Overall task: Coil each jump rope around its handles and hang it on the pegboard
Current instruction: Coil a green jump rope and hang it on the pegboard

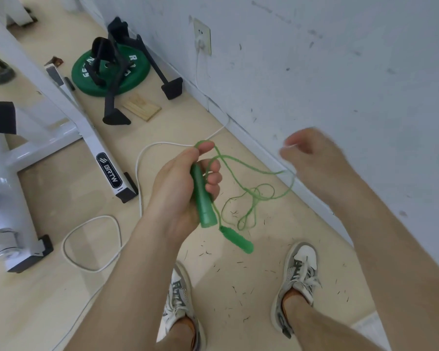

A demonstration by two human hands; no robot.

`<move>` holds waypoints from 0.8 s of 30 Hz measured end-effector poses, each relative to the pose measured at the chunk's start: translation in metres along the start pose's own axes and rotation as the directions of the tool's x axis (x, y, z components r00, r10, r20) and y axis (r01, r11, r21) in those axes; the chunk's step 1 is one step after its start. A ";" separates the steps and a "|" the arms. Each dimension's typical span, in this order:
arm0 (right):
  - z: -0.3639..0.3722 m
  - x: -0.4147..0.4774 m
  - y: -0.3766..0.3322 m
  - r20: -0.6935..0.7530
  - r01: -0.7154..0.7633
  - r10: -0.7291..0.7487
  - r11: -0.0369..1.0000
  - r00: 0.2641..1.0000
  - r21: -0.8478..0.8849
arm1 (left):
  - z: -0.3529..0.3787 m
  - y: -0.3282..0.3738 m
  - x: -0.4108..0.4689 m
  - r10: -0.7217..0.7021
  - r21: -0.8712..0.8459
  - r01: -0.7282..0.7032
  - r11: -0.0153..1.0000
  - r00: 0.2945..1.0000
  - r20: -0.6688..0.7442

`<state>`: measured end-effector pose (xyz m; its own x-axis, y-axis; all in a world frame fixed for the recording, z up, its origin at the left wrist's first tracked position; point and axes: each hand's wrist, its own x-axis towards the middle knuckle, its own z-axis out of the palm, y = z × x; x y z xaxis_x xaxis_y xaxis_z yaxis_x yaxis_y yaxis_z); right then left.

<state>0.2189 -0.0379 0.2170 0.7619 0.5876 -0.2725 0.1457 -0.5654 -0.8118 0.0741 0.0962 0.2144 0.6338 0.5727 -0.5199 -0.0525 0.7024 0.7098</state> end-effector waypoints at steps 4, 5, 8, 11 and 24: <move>0.033 -0.016 -0.004 0.788 0.042 -0.033 0.999 0.615 0.008 | 0.004 -0.005 0.005 -0.110 -0.271 0.113 0.956 0.994 0.025; 0.044 -0.017 -0.001 0.823 0.088 -0.070 0.996 0.564 0.024 | 0.004 -0.005 0.005 -0.120 -0.321 0.122 0.939 0.992 0.027; 0.062 -0.022 0.002 0.790 0.130 -0.120 0.990 0.601 0.051 | 0.004 -0.001 0.005 -0.095 -0.402 0.097 0.910 0.995 0.026; 0.059 -0.021 -0.005 0.662 0.069 -0.111 0.994 0.741 0.090 | 0.002 -0.002 0.004 0.065 0.034 -0.062 0.998 0.993 -0.103; 0.049 -0.015 -0.010 0.007 -0.028 0.028 0.939 1.000 0.343 | 0.028 -0.036 -0.010 0.006 0.576 -0.091 0.812 0.989 0.147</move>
<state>0.1754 -0.0131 0.2038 0.7609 0.5760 -0.2986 -0.1016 -0.3489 -0.9317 0.0910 0.0531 0.2070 0.7401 0.5086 -0.4399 0.3446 0.2748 0.8976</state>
